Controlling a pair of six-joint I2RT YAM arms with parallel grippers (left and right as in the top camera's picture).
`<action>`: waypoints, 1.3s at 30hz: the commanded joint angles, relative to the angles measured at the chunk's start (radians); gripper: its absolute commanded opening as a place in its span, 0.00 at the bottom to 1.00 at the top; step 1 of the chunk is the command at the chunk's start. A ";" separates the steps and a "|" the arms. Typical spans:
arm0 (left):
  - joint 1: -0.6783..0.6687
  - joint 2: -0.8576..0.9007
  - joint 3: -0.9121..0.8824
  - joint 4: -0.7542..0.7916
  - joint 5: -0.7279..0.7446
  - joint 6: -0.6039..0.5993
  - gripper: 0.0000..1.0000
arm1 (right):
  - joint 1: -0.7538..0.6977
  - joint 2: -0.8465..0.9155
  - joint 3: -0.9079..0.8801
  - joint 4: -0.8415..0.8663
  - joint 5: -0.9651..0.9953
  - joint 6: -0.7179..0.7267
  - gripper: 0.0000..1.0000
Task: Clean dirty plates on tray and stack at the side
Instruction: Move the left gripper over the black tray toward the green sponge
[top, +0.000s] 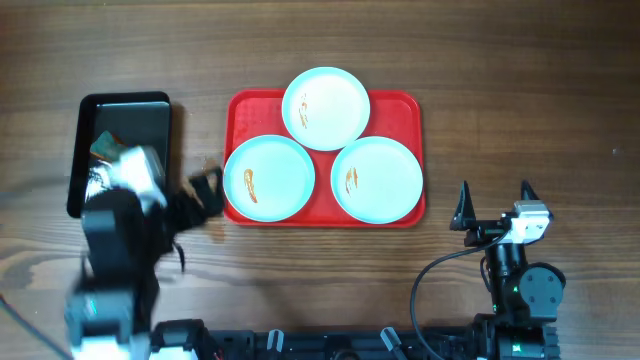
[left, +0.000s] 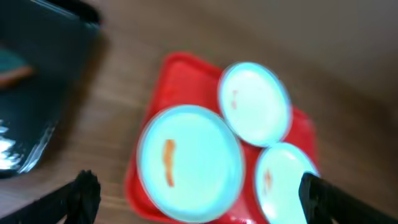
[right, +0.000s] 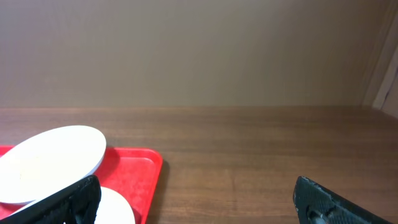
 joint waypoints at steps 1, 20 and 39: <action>0.003 0.218 0.211 -0.068 -0.042 0.005 1.00 | -0.003 -0.009 -0.001 0.002 0.014 0.019 1.00; 0.118 1.013 0.975 -0.597 -0.402 -0.184 1.00 | -0.003 -0.009 -0.001 0.002 0.014 0.019 1.00; 0.296 1.323 0.970 -0.429 -0.406 -0.314 0.89 | -0.003 -0.009 -0.001 0.002 0.014 0.020 1.00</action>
